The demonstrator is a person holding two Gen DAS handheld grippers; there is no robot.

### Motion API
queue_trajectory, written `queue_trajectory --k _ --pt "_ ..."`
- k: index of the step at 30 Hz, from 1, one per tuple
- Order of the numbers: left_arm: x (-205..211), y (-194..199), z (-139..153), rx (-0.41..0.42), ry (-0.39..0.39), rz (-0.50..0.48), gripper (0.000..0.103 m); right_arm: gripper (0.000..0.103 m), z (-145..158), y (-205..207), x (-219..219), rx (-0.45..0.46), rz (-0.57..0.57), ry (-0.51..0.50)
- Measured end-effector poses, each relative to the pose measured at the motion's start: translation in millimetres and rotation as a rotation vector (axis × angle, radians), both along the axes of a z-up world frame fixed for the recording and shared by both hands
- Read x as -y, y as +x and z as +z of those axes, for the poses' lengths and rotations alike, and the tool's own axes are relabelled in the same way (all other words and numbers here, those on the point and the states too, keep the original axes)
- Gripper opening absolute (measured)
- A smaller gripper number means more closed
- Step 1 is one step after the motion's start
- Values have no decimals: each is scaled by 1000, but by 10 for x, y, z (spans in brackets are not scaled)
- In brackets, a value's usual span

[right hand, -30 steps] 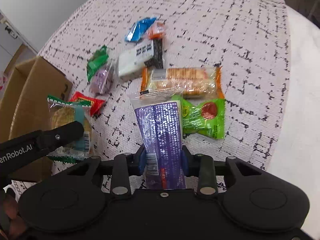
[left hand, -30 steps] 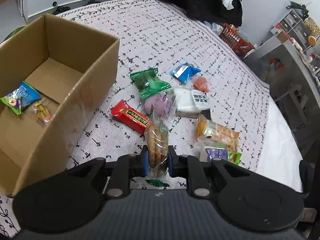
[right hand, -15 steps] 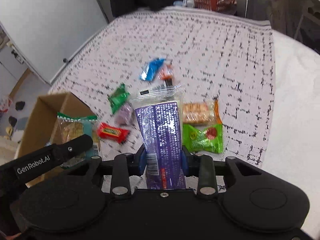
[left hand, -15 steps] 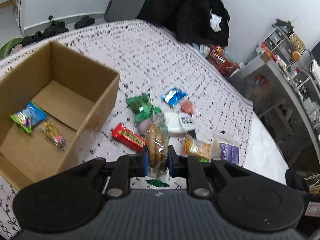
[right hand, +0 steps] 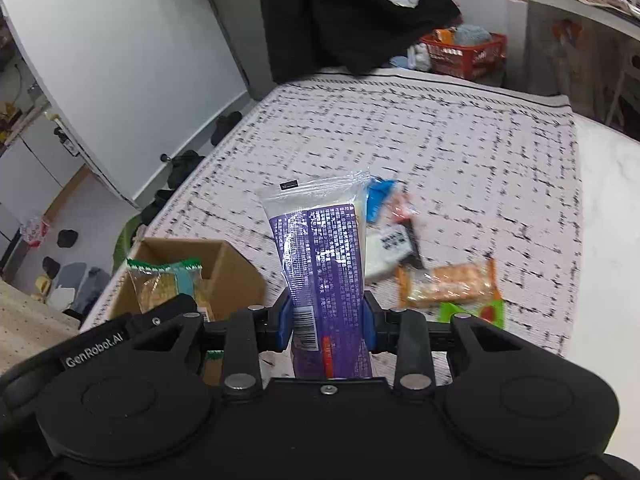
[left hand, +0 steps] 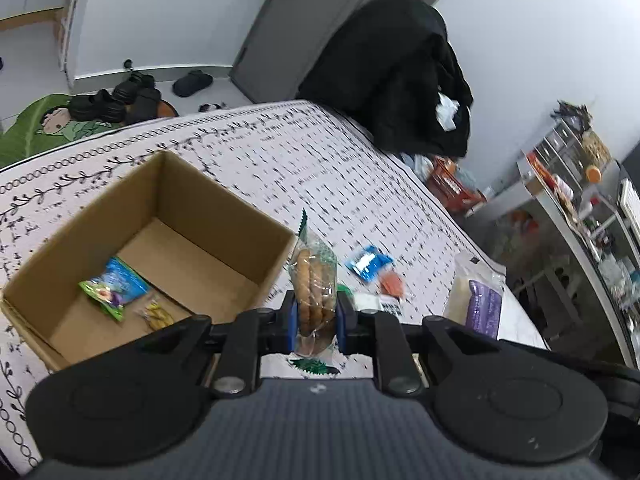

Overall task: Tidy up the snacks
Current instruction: 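Carry both packs over the box and open both grippers to drop them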

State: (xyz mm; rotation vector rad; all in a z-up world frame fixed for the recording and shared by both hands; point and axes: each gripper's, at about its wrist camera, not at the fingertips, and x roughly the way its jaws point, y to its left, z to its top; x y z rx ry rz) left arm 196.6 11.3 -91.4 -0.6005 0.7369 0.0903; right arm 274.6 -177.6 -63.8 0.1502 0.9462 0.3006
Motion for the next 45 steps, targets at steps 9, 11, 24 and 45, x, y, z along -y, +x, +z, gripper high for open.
queue_trajectory --k 9,11,24,45 --pt "-314 -38 -25 -12 -8 103 18 33 44 60 -409 15 59 29" --pt "-393 -43 -57 -24 -14 133 18 33 38 84 -508 16 75 28" --pt "-765 -125 -205 -85 -11 293 18 33 -31 200 -1017 8 147 33" --pt "-858 -142 -285 -143 7 379 53 54 -157 212 -987 -55 126 44"
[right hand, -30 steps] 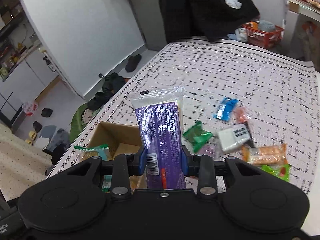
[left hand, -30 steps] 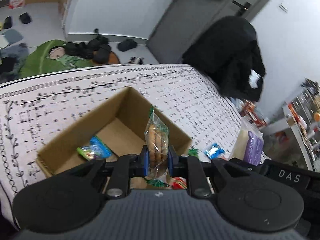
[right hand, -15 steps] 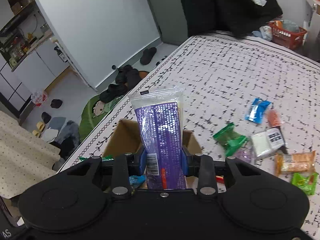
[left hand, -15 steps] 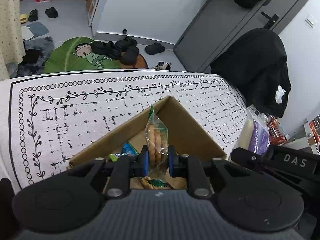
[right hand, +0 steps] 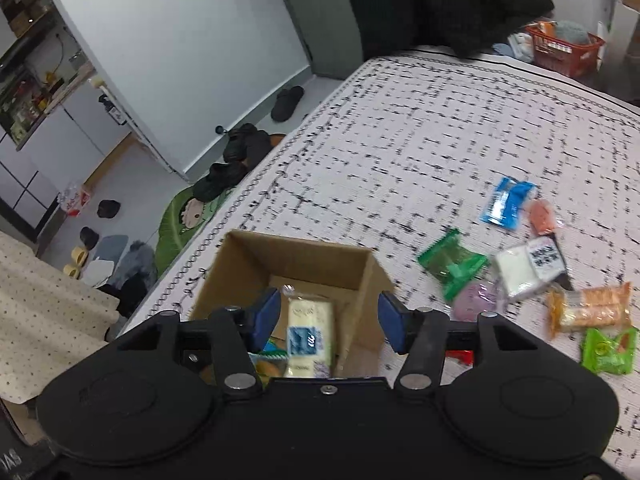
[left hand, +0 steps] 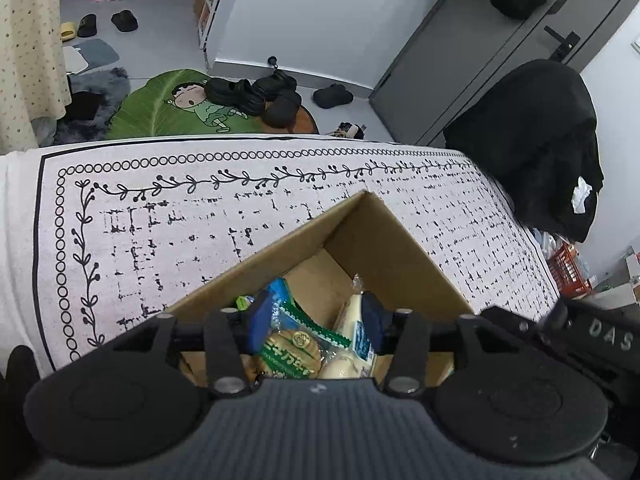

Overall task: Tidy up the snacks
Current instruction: 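Carry both packs over the box and open both grippers to drop them, then withdraw both grippers from the box toward the remaining snacks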

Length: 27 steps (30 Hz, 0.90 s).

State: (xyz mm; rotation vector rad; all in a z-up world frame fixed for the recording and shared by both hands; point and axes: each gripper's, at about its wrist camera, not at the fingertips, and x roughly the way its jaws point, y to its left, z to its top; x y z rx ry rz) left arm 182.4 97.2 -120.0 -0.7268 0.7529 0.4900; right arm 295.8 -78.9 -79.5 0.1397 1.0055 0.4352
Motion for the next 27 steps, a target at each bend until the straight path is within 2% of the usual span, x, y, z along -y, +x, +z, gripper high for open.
queue_trajectory --k 6,10,12,16,23,27 --pt "96 12 15 6 10 -29 69 55 -70 -42 274 -19 -41 -18" --pt "161 40 7 3 15 -56 74 65 -95 -78 464 -23 -74 -21" --pt "196 54 4 5 10 -70 81 70 -103 -91 546 -23 -88 -23" --pt "284 75 34 -10 16 -82 84 77 -122 -114 742 -25 -125 -28" --pt "506 104 119 19 53 -156 88 82 -175 -157 1104 -37 -182 -24" --pt "628 121 138 42 45 -187 92 86 -207 -186 1277 -40 -208 -22"
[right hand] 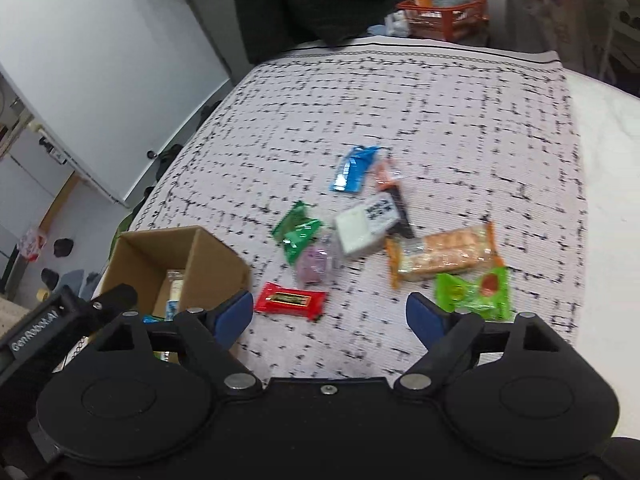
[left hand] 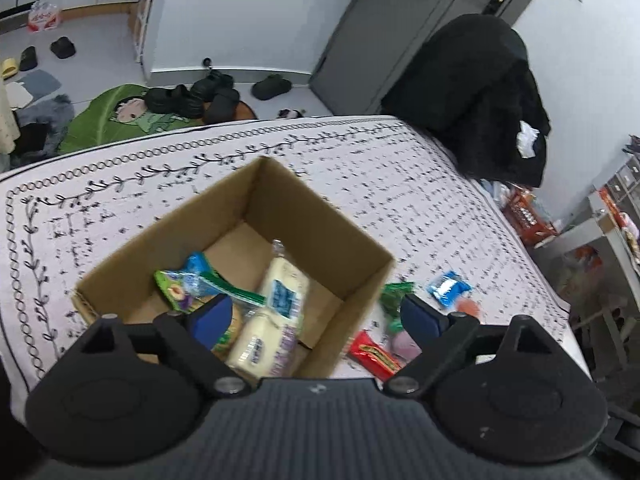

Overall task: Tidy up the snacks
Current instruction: 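Withdraw both grippers from the box toward the remaining snacks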

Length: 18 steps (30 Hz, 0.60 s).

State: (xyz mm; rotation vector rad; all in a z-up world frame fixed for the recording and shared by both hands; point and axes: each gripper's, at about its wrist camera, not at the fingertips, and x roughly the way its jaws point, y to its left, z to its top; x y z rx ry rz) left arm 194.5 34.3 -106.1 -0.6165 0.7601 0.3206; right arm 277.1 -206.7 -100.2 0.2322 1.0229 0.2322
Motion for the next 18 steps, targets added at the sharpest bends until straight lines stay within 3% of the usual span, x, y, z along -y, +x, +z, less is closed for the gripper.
queue_trajectory --k 5,15,18 --pt "158 28 46 34 6 -45 103 88 -59 -26 212 -9 -38 0" --pt "493 116 53 26 36 -146 103 88 -215 -44 600 -31 -111 31" --pt "584 144 35 11 37 -170 103 83 -290 -38 693 -50 -136 60"
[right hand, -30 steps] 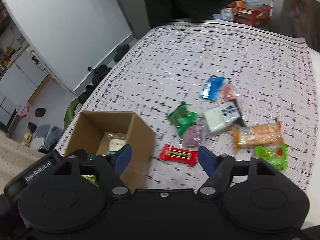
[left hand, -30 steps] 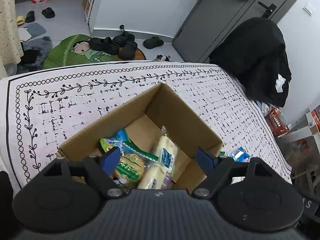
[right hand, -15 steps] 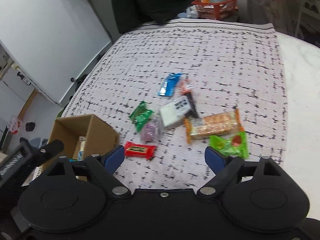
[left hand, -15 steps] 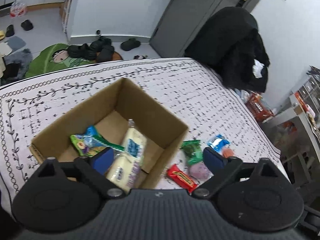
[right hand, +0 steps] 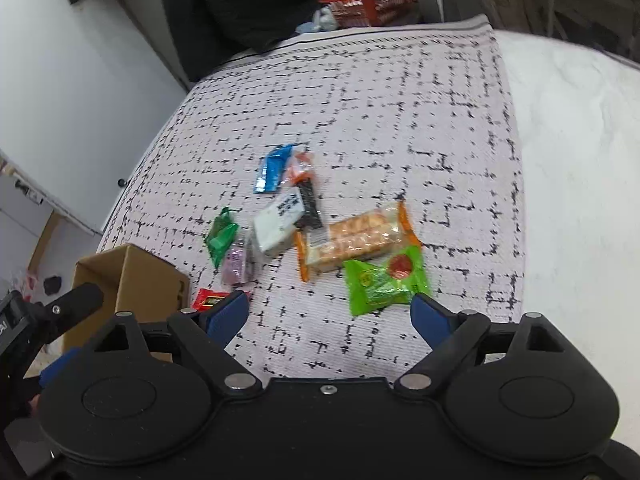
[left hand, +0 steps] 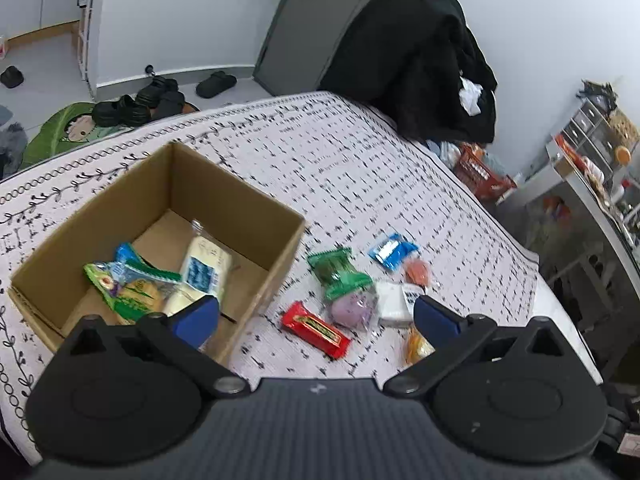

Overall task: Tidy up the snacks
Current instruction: 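Withdraw both grippers from the box toward the remaining snacks, then grasp the red bar with the left gripper while the right grasps the green pack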

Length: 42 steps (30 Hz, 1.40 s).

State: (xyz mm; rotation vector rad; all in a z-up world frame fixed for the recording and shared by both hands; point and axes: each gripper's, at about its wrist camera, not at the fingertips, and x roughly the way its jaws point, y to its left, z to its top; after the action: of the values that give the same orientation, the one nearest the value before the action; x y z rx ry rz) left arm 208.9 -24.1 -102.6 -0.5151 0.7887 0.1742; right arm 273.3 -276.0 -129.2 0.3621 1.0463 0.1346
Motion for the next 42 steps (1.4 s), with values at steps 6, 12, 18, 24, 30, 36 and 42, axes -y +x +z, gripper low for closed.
queue_trajectory --k 6,12,18,24,30,36,42 --pt "198 49 -52 -20 16 -42 103 65 -168 44 133 -54 -35 64" --pt "345 120 -159 -39 32 -52 100 65 -317 104 228 -86 -75 120" --pt "363 208 -299 -64 25 -8 90 54 -456 175 268 -116 -88 162" --pt "433 332 -463 -103 45 24 65 44 -584 243 320 -143 -116 200" --pt "461 437 -627 -129 61 68 53 38 -688 310 353 -161 -138 214" --pt "478 542 -765 -160 79 101 48 35 -747 345 383 -158 -157 220" --pt "472 630 -886 -189 76 130 48 35 -761 356 418 -143 -168 231"
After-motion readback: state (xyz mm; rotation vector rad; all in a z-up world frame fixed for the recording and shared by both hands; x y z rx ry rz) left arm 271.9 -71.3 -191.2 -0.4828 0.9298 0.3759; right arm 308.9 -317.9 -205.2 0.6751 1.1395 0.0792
